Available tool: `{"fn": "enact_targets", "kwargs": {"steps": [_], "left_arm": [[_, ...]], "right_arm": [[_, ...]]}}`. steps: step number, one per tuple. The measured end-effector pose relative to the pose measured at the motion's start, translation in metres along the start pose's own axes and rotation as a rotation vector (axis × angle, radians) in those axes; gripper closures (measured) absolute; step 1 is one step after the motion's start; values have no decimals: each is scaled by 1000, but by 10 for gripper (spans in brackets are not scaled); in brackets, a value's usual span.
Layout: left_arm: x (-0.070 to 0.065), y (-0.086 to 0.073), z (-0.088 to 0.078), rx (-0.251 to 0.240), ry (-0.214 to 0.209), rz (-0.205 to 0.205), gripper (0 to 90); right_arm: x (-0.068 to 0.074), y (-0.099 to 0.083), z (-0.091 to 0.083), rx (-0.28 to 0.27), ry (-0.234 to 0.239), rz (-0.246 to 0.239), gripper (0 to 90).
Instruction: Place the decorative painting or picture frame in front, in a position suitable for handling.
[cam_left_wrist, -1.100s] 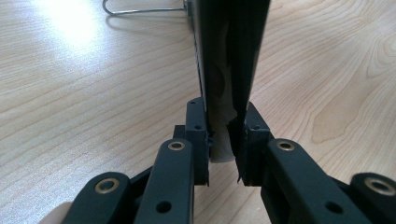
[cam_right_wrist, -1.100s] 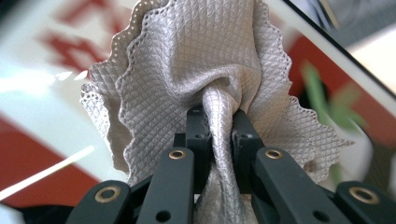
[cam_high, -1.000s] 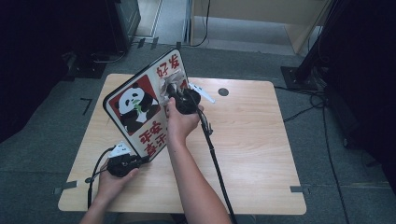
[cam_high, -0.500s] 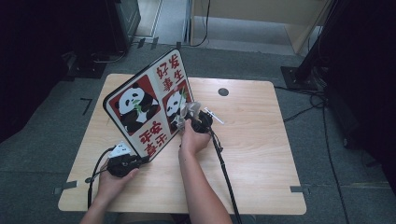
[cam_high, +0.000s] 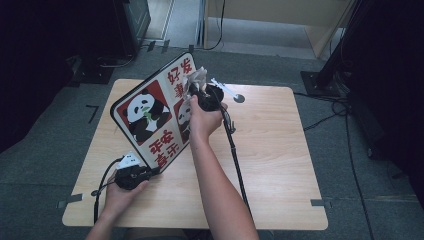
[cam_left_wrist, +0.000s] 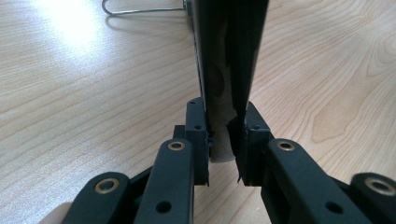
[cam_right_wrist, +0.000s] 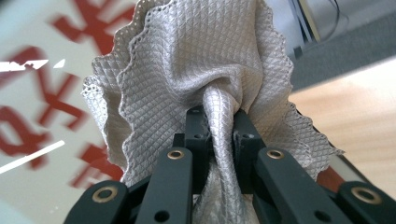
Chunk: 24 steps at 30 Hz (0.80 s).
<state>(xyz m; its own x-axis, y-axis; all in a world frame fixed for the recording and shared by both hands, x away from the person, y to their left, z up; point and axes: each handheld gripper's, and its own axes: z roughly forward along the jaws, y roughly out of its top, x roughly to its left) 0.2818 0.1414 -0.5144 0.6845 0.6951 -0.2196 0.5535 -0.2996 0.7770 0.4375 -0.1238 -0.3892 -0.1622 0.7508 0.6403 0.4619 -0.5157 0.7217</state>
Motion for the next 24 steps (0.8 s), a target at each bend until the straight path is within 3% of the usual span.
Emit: {"fn": "enact_targets", "kwargs": {"steps": [2,4,8,11,14,17,19,24], "left_arm": [[0,0,0,0,0,1,786],[0,0,0,2,0,4,786],[0,0,0,3,0,5,786],[0,0,0,2,2,7,785],[0,0,0,2,4,9,785],[0,0,0,2,4,9,785],[0,0,0,3,4,10,785],[0,0,0,3,3,10,785]], "right_arm": [[-5,-2,1,12,-5,9,804],[-17,-8,3,34,-41,27,804],[-51,-36,5,83,-130,117,806],[-70,-57,7,112,-197,119,806],[-81,-67,7,142,-230,158,806],[-81,-67,7,145,-232,200,809],[-77,-62,6,129,-204,220,809],[-41,-40,-1,72,-86,192,808]]}}
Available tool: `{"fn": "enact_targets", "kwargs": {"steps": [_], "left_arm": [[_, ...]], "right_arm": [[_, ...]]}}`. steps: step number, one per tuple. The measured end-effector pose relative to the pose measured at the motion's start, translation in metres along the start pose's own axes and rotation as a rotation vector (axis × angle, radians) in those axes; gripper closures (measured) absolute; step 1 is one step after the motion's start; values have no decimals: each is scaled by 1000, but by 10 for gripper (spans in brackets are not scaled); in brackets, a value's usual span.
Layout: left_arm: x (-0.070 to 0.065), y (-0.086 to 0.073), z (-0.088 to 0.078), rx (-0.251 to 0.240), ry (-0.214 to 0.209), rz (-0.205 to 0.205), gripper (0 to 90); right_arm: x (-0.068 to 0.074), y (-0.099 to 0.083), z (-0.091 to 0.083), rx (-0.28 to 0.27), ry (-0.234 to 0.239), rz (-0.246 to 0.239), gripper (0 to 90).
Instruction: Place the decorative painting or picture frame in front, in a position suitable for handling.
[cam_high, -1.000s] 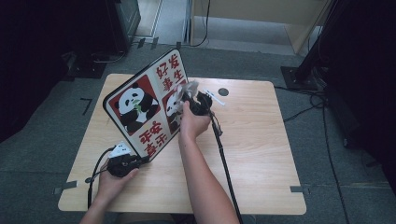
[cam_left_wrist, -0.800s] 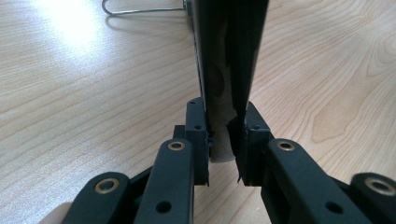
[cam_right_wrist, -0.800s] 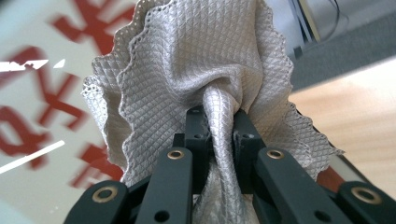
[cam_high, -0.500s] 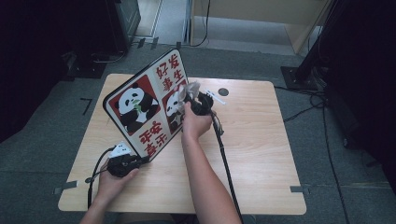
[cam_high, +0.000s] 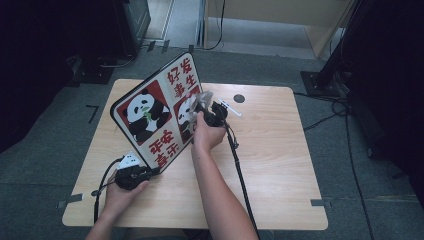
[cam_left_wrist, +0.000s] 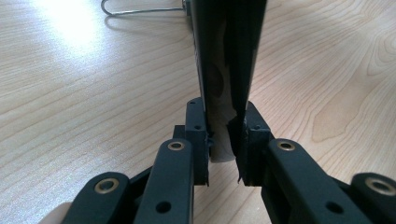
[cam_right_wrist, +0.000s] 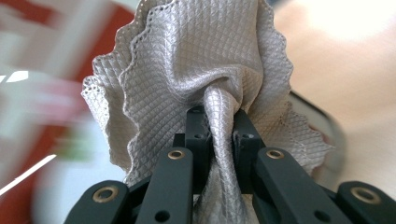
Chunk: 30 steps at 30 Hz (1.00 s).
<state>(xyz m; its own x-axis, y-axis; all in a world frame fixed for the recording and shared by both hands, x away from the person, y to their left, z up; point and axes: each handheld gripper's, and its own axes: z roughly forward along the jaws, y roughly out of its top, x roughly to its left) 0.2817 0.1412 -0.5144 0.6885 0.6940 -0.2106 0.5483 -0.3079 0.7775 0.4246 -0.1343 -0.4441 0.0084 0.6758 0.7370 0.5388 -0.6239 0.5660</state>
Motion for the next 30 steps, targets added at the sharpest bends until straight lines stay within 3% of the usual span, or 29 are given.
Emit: {"fn": "enact_targets", "kwargs": {"steps": [4,6,8,11,17,21,25,30], "left_arm": [[0,0,0,-1,0,-3,785],[0,0,0,-1,0,-3,785],[0,0,0,-2,1,-3,785],[0,0,0,-1,2,0,785],[0,0,0,0,1,1,784],[0,0,0,0,3,6,784],[0,0,0,0,2,1,785],[-1,0,0,-2,2,-2,785]], "right_arm": [[34,7,-11,-19,96,-63,803],[42,7,-14,-25,116,-103,799],[41,4,-15,-24,123,-122,797],[24,-6,-13,-1,91,-115,799],[-30,-39,-6,84,-7,-57,802],[-40,-53,-8,117,-13,-47,800],[-25,-57,-17,112,40,-35,800],[13,-49,-28,80,129,-72,797]]}}
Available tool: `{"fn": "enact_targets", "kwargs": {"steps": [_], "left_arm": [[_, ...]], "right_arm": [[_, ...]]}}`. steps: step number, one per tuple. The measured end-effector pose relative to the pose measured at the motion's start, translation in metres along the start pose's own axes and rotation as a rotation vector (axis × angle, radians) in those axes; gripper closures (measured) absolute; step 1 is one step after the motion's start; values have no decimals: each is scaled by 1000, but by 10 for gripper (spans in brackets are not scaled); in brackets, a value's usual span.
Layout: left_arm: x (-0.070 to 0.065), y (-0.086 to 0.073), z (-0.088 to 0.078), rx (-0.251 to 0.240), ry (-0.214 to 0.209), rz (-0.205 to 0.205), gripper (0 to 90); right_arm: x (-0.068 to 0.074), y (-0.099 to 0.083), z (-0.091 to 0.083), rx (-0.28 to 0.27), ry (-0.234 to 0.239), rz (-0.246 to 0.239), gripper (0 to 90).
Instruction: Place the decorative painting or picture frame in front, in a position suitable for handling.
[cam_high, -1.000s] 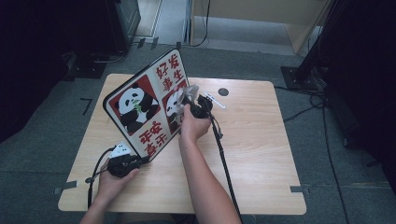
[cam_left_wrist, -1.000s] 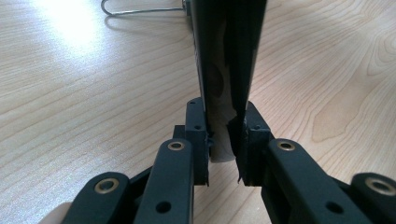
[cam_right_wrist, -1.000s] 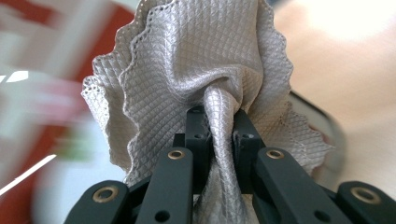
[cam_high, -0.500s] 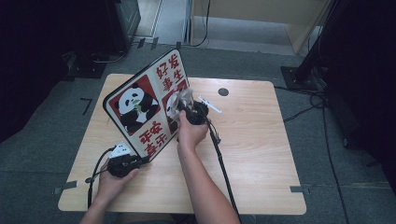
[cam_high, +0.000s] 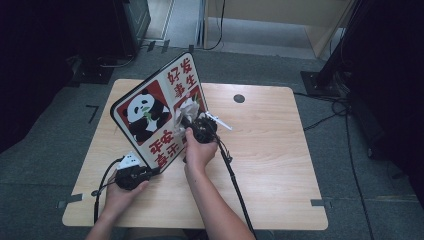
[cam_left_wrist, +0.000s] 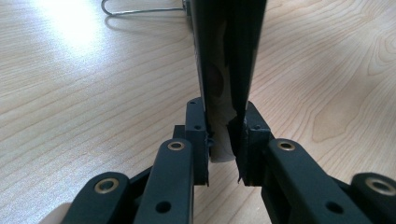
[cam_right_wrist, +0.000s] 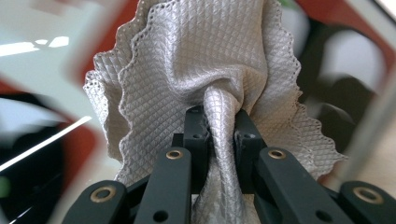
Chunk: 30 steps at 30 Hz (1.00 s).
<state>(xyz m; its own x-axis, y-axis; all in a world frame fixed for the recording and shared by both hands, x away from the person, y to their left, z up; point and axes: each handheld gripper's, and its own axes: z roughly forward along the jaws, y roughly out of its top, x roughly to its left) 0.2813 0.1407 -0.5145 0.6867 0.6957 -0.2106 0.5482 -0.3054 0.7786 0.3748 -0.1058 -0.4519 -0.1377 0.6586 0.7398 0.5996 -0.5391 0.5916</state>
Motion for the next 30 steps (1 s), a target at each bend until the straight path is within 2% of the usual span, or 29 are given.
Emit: {"fn": "enact_targets", "kwargs": {"steps": [5,11,15,17,19,22,25,30], "left_arm": [[0,0,0,1,-2,-1,784],[0,0,0,5,0,6,782],[0,0,0,6,2,11,782],[0,0,0,6,3,10,782],[0,0,0,4,0,6,782],[0,0,0,3,2,8,782],[0,0,0,3,-1,4,782],[0,0,0,3,2,5,782]], "right_arm": [[47,13,-5,-43,44,-104,795],[95,29,-9,-74,90,-177,794],[121,35,-14,-98,128,-249,793],[127,34,-15,-108,137,-284,793],[126,29,-15,-106,129,-314,794],[111,21,-15,-89,121,-298,797],[87,6,-14,-70,94,-276,800],[44,-22,-11,-42,47,-190,804]]}}
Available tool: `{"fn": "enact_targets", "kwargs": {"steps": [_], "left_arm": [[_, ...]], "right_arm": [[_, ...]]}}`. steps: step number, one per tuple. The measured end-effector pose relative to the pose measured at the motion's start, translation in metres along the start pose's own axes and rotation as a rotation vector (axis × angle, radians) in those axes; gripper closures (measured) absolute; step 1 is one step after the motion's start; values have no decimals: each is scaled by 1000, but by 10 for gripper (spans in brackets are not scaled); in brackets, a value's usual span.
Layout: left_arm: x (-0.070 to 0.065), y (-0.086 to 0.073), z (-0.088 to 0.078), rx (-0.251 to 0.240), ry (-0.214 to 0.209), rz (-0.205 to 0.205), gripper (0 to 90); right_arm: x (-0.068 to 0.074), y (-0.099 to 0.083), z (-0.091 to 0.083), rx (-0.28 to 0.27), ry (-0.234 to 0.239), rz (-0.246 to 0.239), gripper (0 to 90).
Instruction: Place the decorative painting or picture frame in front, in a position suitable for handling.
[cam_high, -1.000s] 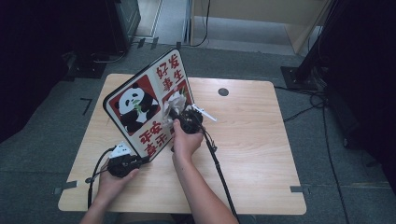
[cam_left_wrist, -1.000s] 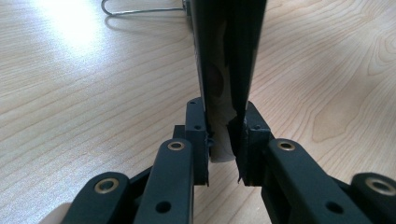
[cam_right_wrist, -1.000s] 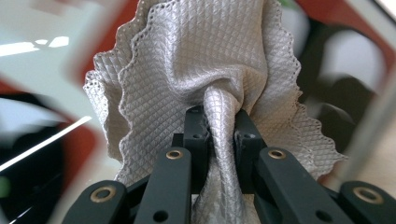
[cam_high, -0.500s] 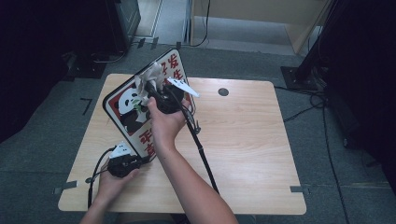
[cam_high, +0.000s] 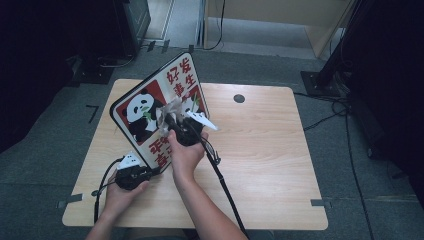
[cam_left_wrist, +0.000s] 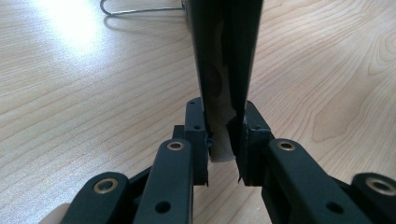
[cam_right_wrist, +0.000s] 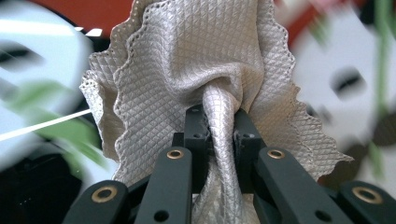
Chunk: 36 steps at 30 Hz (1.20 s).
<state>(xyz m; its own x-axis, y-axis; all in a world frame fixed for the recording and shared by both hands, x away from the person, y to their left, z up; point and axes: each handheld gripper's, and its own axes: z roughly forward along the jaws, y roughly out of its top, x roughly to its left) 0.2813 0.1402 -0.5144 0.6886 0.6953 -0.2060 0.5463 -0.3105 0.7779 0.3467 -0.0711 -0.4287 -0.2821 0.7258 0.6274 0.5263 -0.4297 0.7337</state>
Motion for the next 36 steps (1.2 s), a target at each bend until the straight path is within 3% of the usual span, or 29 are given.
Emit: {"fn": "enact_targets", "kwargs": {"steps": [3,7,10,16,20,22,32,36], "left_arm": [[0,0,0,-1,2,2,782],[0,0,0,0,2,2,782],[0,0,0,-1,2,3,782],[0,0,0,0,4,8,781],[-1,0,0,3,6,12,780],[-1,0,0,3,5,11,780],[-1,0,0,1,4,5,779],[-1,0,0,1,5,5,780]], "right_arm": [[-5,-6,-1,14,-17,24,807],[7,4,0,-1,-20,11,809],[25,19,1,-32,-7,-16,809],[78,55,0,-77,67,-64,802],[101,65,-3,-103,103,-137,799],[101,60,-4,-112,109,-166,802],[41,-7,-8,-45,41,-89,809],[44,-15,-12,-32,25,-86,812]]}}
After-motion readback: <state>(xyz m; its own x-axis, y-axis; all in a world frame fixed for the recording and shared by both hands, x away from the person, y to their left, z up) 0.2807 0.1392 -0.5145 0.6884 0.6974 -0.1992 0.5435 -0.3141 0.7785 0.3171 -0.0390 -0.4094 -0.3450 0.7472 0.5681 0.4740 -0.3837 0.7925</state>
